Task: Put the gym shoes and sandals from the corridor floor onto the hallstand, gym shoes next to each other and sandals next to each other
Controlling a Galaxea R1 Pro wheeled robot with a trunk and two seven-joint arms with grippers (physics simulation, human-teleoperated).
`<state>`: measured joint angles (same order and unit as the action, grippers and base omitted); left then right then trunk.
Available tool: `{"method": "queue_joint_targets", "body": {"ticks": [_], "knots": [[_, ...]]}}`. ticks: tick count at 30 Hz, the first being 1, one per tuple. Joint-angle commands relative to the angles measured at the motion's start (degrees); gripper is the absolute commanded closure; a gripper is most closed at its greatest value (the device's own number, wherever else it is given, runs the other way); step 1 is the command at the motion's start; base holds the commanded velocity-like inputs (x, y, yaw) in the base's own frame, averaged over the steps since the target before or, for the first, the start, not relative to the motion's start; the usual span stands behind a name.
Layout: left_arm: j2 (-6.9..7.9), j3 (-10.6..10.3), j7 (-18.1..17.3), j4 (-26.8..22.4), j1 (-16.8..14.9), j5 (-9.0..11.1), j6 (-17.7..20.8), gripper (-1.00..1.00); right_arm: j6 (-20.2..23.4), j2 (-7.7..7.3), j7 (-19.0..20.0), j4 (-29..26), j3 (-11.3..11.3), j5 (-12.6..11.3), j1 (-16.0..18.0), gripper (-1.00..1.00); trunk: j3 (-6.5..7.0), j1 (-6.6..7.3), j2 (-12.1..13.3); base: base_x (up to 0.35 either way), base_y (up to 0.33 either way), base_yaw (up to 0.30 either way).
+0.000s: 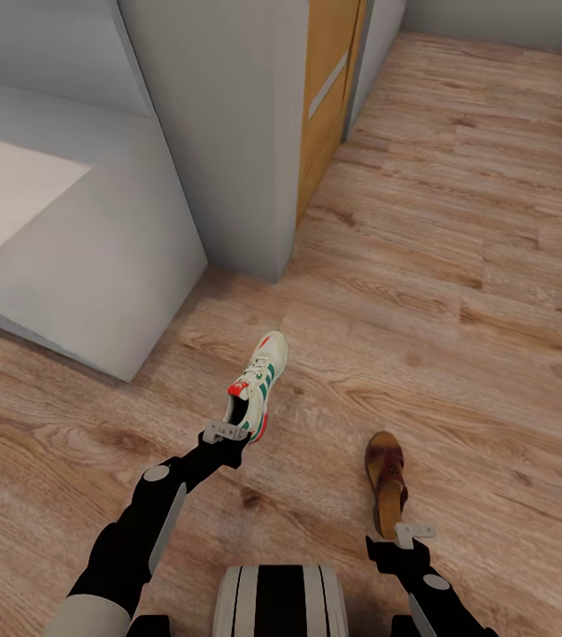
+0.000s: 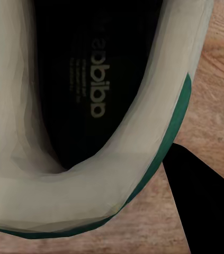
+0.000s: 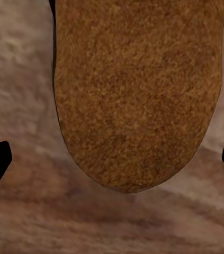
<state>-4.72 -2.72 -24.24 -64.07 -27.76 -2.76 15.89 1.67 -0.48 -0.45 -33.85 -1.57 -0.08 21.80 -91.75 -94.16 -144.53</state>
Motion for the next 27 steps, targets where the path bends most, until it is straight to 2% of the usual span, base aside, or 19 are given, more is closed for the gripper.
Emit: {"method": "queue_joint_targets", "body": {"ticks": [1,18,19,27], "knots": [[-0.03,0.1,-0.3,-0.1,0.0,-0.3,0.3,1.0,0.2,-0.01,0.0,-0.1,0.0,0.0,0.0,-1.0,-0.03,-0.01,0.0,0.234,0.0,0.0],[-0.03,0.1,-0.4,-0.1,0.0,-0.2,0.3,1.0,0.2,-0.05,-0.1,-0.1,-0.1,0.0,0.0,-1.0,-0.03,-0.01,0.0,0.051,0.0,0.0],[-0.03,0.1,-0.4,-0.1,0.0,-0.2,0.3,1.0,0.2,-0.05,0.0,-0.1,-0.1,0.0,0.0,1.0,-0.03,-0.01,0.0,0.011,0.0,0.0],[-0.03,0.1,-0.4,-0.1,0.0,-0.2,0.3,1.0,0.2,-0.05,0.0,-0.1,0.0,0.0,0.0,1.0,-0.03,-0.01,0.0,0.002,0.0,0.0]]}}
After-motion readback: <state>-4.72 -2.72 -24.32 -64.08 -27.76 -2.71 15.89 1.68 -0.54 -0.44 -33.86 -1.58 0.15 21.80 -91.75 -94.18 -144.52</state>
